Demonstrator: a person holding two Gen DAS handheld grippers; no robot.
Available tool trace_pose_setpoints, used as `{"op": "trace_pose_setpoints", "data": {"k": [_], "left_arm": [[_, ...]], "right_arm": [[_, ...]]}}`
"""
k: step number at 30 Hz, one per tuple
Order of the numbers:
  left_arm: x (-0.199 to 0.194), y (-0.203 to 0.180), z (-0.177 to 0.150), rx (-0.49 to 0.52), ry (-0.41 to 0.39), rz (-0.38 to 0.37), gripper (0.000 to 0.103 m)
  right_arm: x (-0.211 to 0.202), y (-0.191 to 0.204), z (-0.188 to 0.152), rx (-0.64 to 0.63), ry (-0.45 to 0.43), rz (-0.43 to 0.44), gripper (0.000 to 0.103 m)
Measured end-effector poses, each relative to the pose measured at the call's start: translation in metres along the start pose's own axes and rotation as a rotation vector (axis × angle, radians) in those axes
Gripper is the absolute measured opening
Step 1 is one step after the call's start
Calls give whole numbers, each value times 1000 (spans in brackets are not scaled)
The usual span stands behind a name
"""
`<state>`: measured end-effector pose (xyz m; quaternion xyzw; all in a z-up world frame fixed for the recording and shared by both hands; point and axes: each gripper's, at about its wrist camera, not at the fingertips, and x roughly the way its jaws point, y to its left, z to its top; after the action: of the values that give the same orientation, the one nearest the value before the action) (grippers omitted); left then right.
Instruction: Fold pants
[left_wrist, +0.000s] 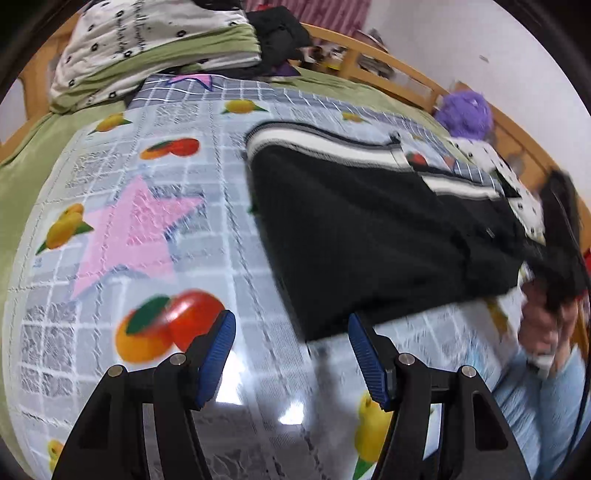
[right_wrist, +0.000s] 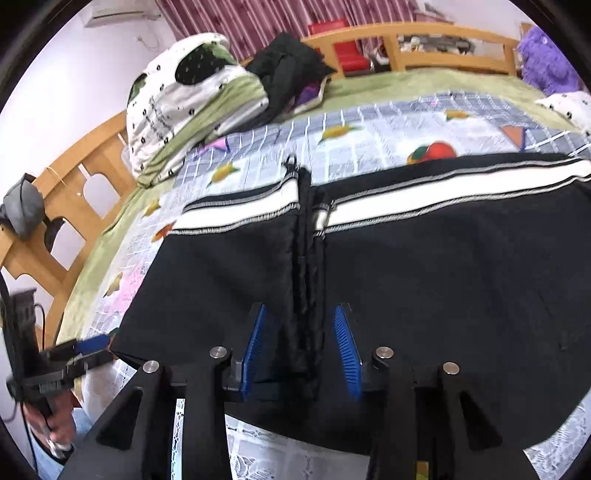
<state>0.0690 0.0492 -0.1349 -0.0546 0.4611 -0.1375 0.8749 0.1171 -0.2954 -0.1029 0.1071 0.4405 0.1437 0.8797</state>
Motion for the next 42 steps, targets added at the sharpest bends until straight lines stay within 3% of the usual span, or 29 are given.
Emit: {"op": "trace_pose_setpoints", "data": {"k": [3, 6, 8, 12, 14, 15, 16, 18, 20, 23, 26, 29, 32, 35, 37, 42], "left_arm": [[12, -7, -3, 7, 13, 48, 61], [18, -13, -1, -7, 9, 14, 61], [20, -16, -2, -12, 4, -7, 61], [36, -28, 1, -24, -59, 90, 61], [43, -32, 4, -44, -100, 132, 61], [47, -32, 5, -65, -135, 159, 61], [48, -33, 5, -74, -153, 177, 60], [45, -32, 3, -82, -176, 176, 27], [35, -26, -2, -120, -187, 157, 19], [28, -17, -10, -173, -157, 68, 18], [25, -24, -13, -182, -160, 14, 21], [33, -39, -12, -144, -140, -10, 21], [38, -50, -13, -103, -136, 44, 21], [34, -46, -14, -128, -138, 54, 29], [31, -38, -14, -142, -146, 88, 29], [19, -29, -20, -163, -120, 14, 29]], "right_arm": [[26, 0, 2, 2, 69, -25, 39], [48, 1, 2, 16, 141, -23, 40], [49, -1, -2, 31, 134, -13, 41], [56, 1, -1, 37, 135, 26, 58], [63, 8, 2, 21, 134, 34, 59], [66, 10, 4, 13, 133, 33, 53], [66, 11, 4, 11, 128, 27, 25], [66, 4, 6, 55, 128, 63, 21], [50, -4, 10, 96, 80, 75, 18], [14, -8, 16, 95, -27, 106, 18], [-13, -21, 10, 98, -67, 69, 17], [-22, -44, 2, 140, -40, 22, 18], [-2, -54, 2, 143, 50, -35, 19], [16, -57, -3, 136, 115, -78, 25], [13, -58, -5, 143, 90, -80, 23], [7, -61, -2, 165, 55, -88, 20]]}}
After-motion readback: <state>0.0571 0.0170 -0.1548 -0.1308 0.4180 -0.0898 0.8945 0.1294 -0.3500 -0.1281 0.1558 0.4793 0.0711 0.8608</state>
